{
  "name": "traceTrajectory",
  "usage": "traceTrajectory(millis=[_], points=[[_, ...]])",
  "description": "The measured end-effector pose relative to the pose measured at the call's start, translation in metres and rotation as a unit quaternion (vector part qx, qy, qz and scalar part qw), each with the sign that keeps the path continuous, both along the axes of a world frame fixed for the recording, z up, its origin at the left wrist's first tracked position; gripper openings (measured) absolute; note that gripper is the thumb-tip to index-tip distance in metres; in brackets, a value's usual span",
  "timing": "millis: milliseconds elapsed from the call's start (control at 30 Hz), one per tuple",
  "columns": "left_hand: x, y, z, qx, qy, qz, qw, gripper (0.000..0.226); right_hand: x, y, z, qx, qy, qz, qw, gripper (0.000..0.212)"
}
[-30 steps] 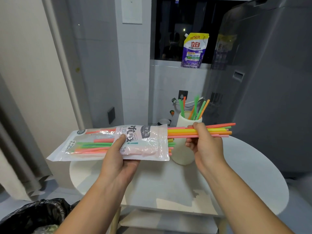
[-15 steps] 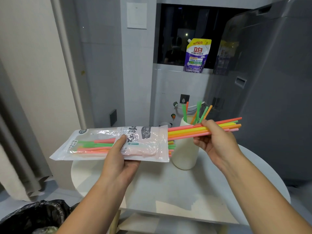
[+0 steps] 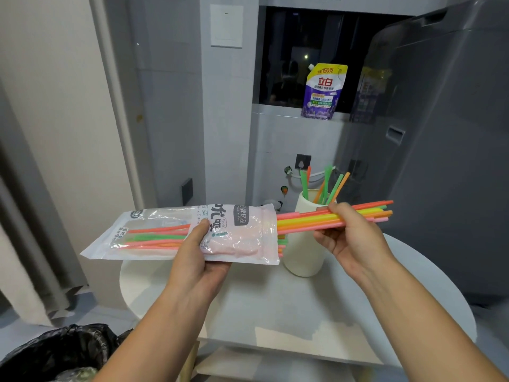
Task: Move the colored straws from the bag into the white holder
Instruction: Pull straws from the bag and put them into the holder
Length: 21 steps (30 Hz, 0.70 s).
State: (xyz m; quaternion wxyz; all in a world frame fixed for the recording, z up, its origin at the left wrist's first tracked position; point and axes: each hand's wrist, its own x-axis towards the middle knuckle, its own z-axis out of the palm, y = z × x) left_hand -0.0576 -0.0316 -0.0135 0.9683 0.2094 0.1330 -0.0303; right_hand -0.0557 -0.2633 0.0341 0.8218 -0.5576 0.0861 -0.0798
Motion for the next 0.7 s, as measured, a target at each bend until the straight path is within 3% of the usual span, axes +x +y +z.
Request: traceTrajectory(millis=[100,233,700], points=[[0.003,0.004,0.0,-0.002,0.001,0.006,1.0,0.016,0.001,-0.009,0.005,0.0,0.002,-0.01,1.0,0.036],[0.006,0.006,0.0,-0.007,-0.002,0.016,1.0,0.014,0.002,-0.022,0.016,-0.008,0.003,-0.03,1.0,0.018],[0.016,0.019,-0.007,-0.034,-0.014,0.038,0.999,0.013,-0.002,-0.081,0.057,-0.023,-0.027,-0.107,0.994,0.015]])
